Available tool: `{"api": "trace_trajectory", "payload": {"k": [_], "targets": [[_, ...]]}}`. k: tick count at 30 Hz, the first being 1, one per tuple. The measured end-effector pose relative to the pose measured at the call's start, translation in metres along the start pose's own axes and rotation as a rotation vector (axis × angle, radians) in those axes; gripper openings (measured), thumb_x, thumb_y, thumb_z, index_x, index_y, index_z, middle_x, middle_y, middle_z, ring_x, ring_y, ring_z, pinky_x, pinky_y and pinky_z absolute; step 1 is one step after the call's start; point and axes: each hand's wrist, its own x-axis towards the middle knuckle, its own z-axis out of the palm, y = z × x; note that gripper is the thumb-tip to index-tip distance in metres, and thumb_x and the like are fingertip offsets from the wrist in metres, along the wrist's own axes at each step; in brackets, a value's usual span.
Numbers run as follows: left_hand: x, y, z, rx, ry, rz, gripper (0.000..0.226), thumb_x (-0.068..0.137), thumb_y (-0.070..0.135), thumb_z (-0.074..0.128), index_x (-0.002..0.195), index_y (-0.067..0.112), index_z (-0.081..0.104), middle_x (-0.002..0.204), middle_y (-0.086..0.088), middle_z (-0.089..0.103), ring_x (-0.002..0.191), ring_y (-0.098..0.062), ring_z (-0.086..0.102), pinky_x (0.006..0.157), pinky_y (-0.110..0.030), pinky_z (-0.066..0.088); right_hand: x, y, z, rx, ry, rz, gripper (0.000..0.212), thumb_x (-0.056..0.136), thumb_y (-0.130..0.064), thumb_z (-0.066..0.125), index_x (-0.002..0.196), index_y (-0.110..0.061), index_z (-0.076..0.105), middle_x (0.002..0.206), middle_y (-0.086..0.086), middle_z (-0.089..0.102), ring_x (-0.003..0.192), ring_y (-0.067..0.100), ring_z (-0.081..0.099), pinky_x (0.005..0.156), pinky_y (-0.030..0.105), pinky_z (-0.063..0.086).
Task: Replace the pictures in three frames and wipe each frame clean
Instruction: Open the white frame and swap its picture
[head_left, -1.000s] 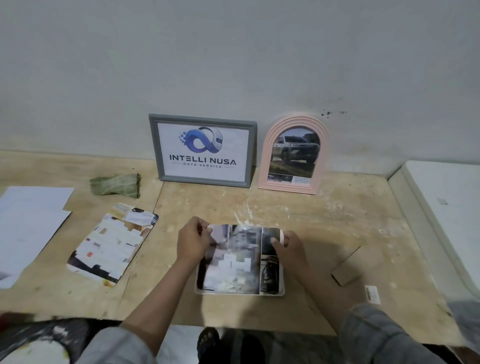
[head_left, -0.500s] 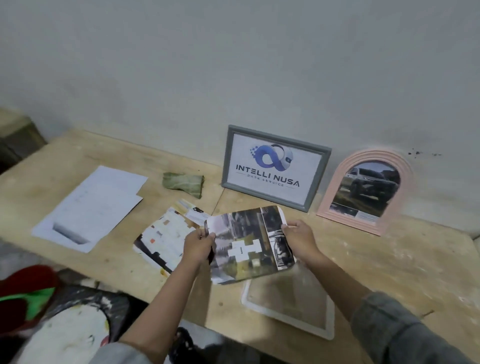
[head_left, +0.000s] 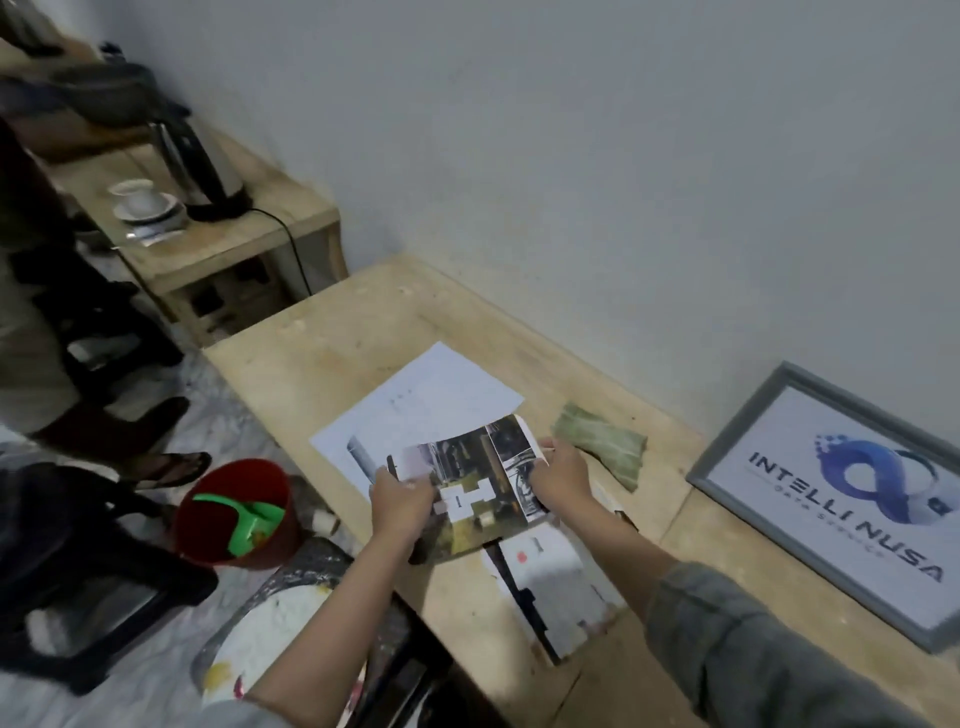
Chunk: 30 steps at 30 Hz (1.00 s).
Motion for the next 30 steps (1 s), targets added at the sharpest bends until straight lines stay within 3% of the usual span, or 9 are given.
{"api": "trace_trajectory", "payload": {"k": [3, 5, 8, 12, 17, 19, 22, 25, 30], "targets": [[0.032, 0.003, -0.019, 0.098, -0.001, 0.047, 0.060, 0.087, 0.012, 0.057, 0.139, 0.011, 0.028, 0.096, -0.009, 0.056, 0.083, -0.031, 0.065, 0.070, -0.044, 0.059, 0.021, -0.028, 0.040, -0.067, -0.061, -0.085, 0.033, 0.086, -0.010, 0.047, 0.117, -0.015, 0.054, 0.114, 0.002, 0.057, 0.097, 0.020, 0.056, 0.083, 0.031, 0.046], [0.049, 0.001, -0.027, 0.160, -0.003, 0.061, 0.027, 0.086, 0.015, 0.060, 0.105, 0.012, 0.042, 0.102, -0.014, 0.053, 0.085, -0.029, 0.060, 0.076, -0.044, 0.054, 0.035, -0.037, 0.062, -0.105, -0.093, -0.113, 0.028, 0.084, -0.010, 0.046, 0.110, -0.012, 0.057, 0.112, 0.007, 0.058, 0.092, 0.022, 0.057, 0.076, 0.029, 0.046], [0.070, -0.005, -0.030, 0.215, -0.045, 0.072, 0.027, 0.083, 0.019, 0.061, 0.079, 0.020, 0.034, 0.093, -0.019, 0.046, 0.081, -0.028, 0.049, 0.067, -0.037, 0.044, 0.048, -0.048, 0.079, -0.176, -0.148, -0.151, 0.022, 0.084, -0.009, 0.048, 0.104, -0.013, 0.056, 0.107, 0.007, 0.056, 0.088, 0.021, 0.055, 0.072, 0.025, 0.040], [0.079, -0.005, -0.034, 0.315, -0.078, 0.100, 0.020, 0.089, 0.025, 0.057, 0.094, 0.011, 0.046, 0.118, -0.009, 0.042, 0.111, -0.022, 0.043, 0.082, -0.027, 0.032, 0.066, -0.052, 0.086, -0.267, -0.184, -0.163, 0.032, 0.089, -0.015, 0.051, 0.121, -0.011, 0.051, 0.120, 0.010, 0.049, 0.111, 0.027, 0.052, 0.088, 0.030, 0.041], [0.064, -0.007, -0.034, 0.348, -0.020, 0.087, 0.032, 0.092, 0.024, 0.055, 0.119, 0.012, 0.044, 0.150, -0.018, 0.025, 0.142, -0.032, 0.017, 0.109, -0.038, 0.026, 0.068, -0.033, 0.072, -0.367, -0.160, -0.179, 0.059, 0.079, -0.031, 0.047, 0.132, -0.004, 0.046, 0.131, 0.017, 0.049, 0.124, 0.031, 0.044, 0.105, 0.041, 0.036], [0.048, -0.011, -0.029, 0.323, -0.006, 0.104, 0.032, 0.090, 0.019, 0.056, 0.120, 0.011, 0.050, 0.136, -0.016, 0.039, 0.132, -0.032, 0.032, 0.101, -0.034, 0.033, 0.059, -0.017, 0.060, -0.416, -0.140, -0.177, 0.066, 0.074, -0.036, 0.039, 0.130, -0.003, 0.048, 0.127, 0.018, 0.051, 0.119, 0.033, 0.045, 0.103, 0.041, 0.036], [0.015, -0.015, -0.013, 0.299, -0.023, 0.109, 0.011, 0.086, 0.013, 0.058, 0.093, 0.021, 0.054, 0.097, 0.000, 0.047, 0.105, -0.026, 0.045, 0.079, -0.029, 0.038, 0.050, 0.031, 0.039, -0.506, -0.024, -0.222, 0.064, 0.071, -0.038, 0.034, 0.110, 0.005, 0.061, 0.101, 0.025, 0.061, 0.091, 0.042, 0.059, 0.081, 0.047, 0.047], [-0.011, -0.027, 0.007, 0.305, -0.090, 0.014, 0.037, 0.087, 0.019, 0.058, 0.121, 0.007, 0.055, 0.126, -0.009, 0.051, 0.120, -0.028, 0.048, 0.098, -0.033, 0.040, 0.034, 0.068, 0.009, -0.645, -0.005, -0.174, 0.055, 0.074, -0.037, 0.040, 0.107, 0.001, 0.062, 0.095, 0.023, 0.061, 0.084, 0.040, 0.058, 0.073, 0.044, 0.049], [-0.059, -0.045, 0.038, 0.275, -0.221, -0.091, 0.036, 0.093, 0.024, 0.051, 0.125, 0.008, 0.049, 0.126, -0.009, 0.050, 0.103, -0.020, 0.052, 0.079, -0.025, 0.041, -0.001, 0.103, -0.037, -0.715, 0.077, -0.091, 0.045, 0.077, -0.040, 0.052, 0.107, -0.008, 0.059, 0.102, 0.017, 0.058, 0.089, 0.035, 0.057, 0.077, 0.040, 0.047]]}}
